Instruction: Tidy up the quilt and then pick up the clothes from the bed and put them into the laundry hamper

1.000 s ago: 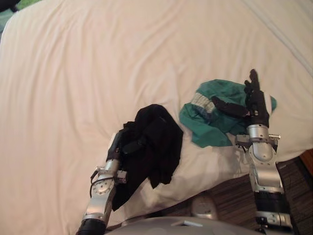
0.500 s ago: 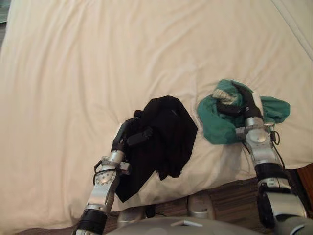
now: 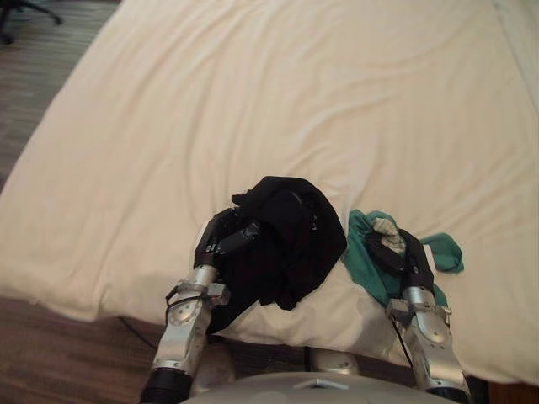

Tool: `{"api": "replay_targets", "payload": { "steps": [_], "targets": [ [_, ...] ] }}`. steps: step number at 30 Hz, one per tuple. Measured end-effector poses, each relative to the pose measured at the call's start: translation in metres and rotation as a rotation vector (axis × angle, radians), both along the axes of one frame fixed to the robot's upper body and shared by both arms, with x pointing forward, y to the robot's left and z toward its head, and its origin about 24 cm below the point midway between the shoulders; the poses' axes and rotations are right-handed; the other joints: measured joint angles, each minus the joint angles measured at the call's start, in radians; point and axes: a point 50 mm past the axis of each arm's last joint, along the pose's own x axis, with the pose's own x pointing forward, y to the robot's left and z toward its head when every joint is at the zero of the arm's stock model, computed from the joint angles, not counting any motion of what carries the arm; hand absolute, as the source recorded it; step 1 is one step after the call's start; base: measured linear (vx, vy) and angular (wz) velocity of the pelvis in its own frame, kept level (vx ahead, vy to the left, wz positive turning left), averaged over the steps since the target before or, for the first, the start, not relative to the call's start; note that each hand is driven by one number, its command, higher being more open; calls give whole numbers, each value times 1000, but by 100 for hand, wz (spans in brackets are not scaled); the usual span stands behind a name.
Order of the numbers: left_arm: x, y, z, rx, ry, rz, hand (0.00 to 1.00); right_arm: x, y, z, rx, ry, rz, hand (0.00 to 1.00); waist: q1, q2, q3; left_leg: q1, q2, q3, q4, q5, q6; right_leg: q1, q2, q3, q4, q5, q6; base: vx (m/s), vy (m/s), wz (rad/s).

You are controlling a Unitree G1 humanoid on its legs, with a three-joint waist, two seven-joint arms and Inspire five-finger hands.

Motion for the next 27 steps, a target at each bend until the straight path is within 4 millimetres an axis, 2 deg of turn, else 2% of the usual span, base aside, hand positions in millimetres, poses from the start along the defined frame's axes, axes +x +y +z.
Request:
{"api": "replay_targets", "payload": {
  "steps": [1, 2, 3, 4, 5, 6, 7, 8, 9, 10, 11, 12, 13, 14, 15, 16, 17, 18, 19, 20, 21, 22, 23, 24, 25, 26, 27],
  "targets": [
    [-2, -5, -2, -35, 14, 13, 0, -4, -1, 0, 19, -4, -10, 0, 4, 11, 0, 0, 0, -7, 1, 7, -2, 19, 1, -23, -13, 5, -1, -104, -94, 96],
    [-8, -12, -7, -112, 46, 51, 0, -11, -1, 0, 27, -6, -17, 0, 3, 29, -3, -10, -1, 25, 1, 22, 8, 47, -3, -74, -29, 10, -1, -75, -40, 83],
    [-10, -13, -9, -130, 60, 57, 0, -13, 0, -1, 39, -9, -22, 0, 2, 34, -4, -16, -1, 75, 2, 27, 30, 61, -8, -101, -36, 15, -2, -91, 16, 107],
    [-16, -10, -13, -140, 82, 77, 0, -17, 4, -4, 46, 3, -16, 0, 4, 36, -10, -23, 24, 240, 9, -14, 144, 74, -13, -152, -36, 19, 0, -77, 7, 92],
    [-20, -9, -15, -144, 97, 94, 0, -20, 6, -5, 47, 11, -12, 0, 4, 36, -16, -32, 51, 341, 28, -37, 179, 78, -14, -178, -37, 27, -3, -92, -2, 148],
    [-28, -6, -21, -140, 128, 115, 0, -27, 6, -7, -2, 36, 7, 0, 3, 40, -21, -36, 86, 479, 35, -76, 185, 107, -22, -259, -57, 40, -2, -64, -27, 141],
    [-31, -6, -23, -140, 141, 121, 0, -29, 5, -8, -42, 54, 18, 0, 2, 42, -22, -41, 88, 500, 33, -94, 184, 118, -26, -294, -60, 42, -3, -33, 20, 189],
    [-38, -4, -29, -137, 173, 134, 0, -33, 1, -11, -113, 95, 36, 0, 2, 47, -34, -69, 87, 510, 34, -139, 179, 132, -29, -370, -73, 58, -24, -20, 112, 172],
    [-45, 6, -36, -111, 209, 173, 0, -36, -1, -17, -192, 150, 63, 0, 6, 16, -64, -126, 103, 526, 126, -151, 199, 132, -61, -434, -91, 57, -20, -17, 102, 150],
    [-50, 10, -40, -106, 236, 195, 0, -35, -3, -16, -217, 158, 71, 0, 10, 22, -67, -142, 122, 526, 172, -133, 223, 133, -56, -451, -82, 57, -20, 3, 91, 94],
    [-60, 11, -49, -100, 296, 212, 0, -35, -9, -14, -254, 172, 75, 0, 13, 49, -74, -137, 142, 532, 190, -56, 276, 140, -28, -477, -59, 57, -19, 9, 2, 51],
    [-68, 10, -55, -102, 335, 215, 0, -41, -16, -15, -276, 196, 69, 0, 12, 77, -87, -135, 144, 517, 168, 25, 276, 149, -12, -495, -45, 56, -18, 20, 58, 103],
    [-74, 6, -60, -97, 376, 198, 0, -49, -25, -21, -280, 247, 23, 0, 10, 82, -99, -118, 84, 457, 82, 93, 249, 154, -32, -542, -1, 55, -19, -11, 96, 139],
    [-71, 1, -59, -111, 374, 194, 0, -48, -40, -18, -303, 263, -22, 0, 4, 106, -106, -107, 39, 441, -54, 75, 316, 103, -59, -590, 70, 67, -45, -84, 179, 158],
    [-71, 3, -60, -110, 378, 205, 0, -47, -44, -19, -302, 270, -37, 0, -19, 108, -111, -120, 39, 483, -79, 21, 319, 107, -41, -587, -6, 39, -41, -101, 155, 184],
    [-69, 15, -59, -71, 369, 217, 0, -52, -44, -24, -272, 281, -79, 0, -45, 35, -124, -177, 39, 620, 52, -72, 344, 126, -59, -600, -163, 95, -13, -126, 129, 177],
    [-66, 15, -61, -64, 382, 215, 0, -60, -50, -24, -275, 297, -123, 0, -20, 43, -123, -243, 136, 657, 333, -87, 324, 121, -83, -687, -99, 123, 25, -64, 94, 153],
    [-70, 15, -64, -59, 400, 218, 0, -63, -51, -25, -275, 316, -135, 0, -10, 43, -124, -239, 159, 642, 395, -92, 284, 125, -94, -710, -62, 113, 28, -56, 162, 104],
    [-78, 14, -69, -33, 431, 209, 0, -73, -56, -27, -278, 343, -159, 0, 7, 63, -121, -224, 124, 538, 354, -123, 182, 137, -110, -745, 9, 74, 16, -37, 245, 133],
    [-80, 15, -70, -12, 443, 200, 0, -80, -54, -34, -257, 375, -189, 0, 10, 37, -117, -228, 30, 463, 286, -133, 168, 145, -160, -782, 70, 45, -35, -33, 257, 149],
    [-81, 17, -71, 2, 447, 200, 0, -82, -55, -36, -249, 385, -205, 0, 19, 30, -115, -223, 2, 454, 247, -134, 168, 139, -180, -795, 97, 47, -90, -38, 261, 171],
    [-84, 18, -74, 1, 466, 213, 0, -82, -56, -37, -248, 393, -218, 0, 26, 37, -113, -203, -37, 471, 163, -145, 157, 115, -209, -788, 163, 112, -199, 51, 306, 165],
    [-86, 26, -75, 18, 469, 242, 0, -86, -47, -43, -210, 407, -217, 0, 10, -22, -120, -177, -49, 529, 227, -217, 152, 79, -280, -738, 208, 165, -274, 81, 307, 144],
    [-91, 32, -74, 33, 466, 267, 0, -85, -38, -44, -188, 395, -201, 0, 27, -29, -111, -207, 3, 518, 458, -260, 200, 67, -285, -667, 250, 135, -245, 114, 208, 90],
    [-102, 32, -78, 32, 495, 281, 0, -88, -30, -38, -179, 363, -162, 0, 67, 75, -103, -164, 143, 436, 532, -391, 126, 76, -165, -568, 297, 87, -137, 96, 100, 84],
    [-102, 40, -80, 66, 520, 295, 0, -84, -7, -48, -94, 361, -137, 0, 54, 25, -90, -172, 63, 356, 515, -374, 118, 60, -132, -466, 319, 32, -65, 75, 69, 106],
    [-101, 39, -81, 67, 531, 293, 0, -83, 5, -52, -49, 369, -118, 0, 50, 12, -89, -167, 17, 331, 460, -339, 124, 41, -109, -435, 321, 2, -63, 41, 92, 173]
  ]
}}
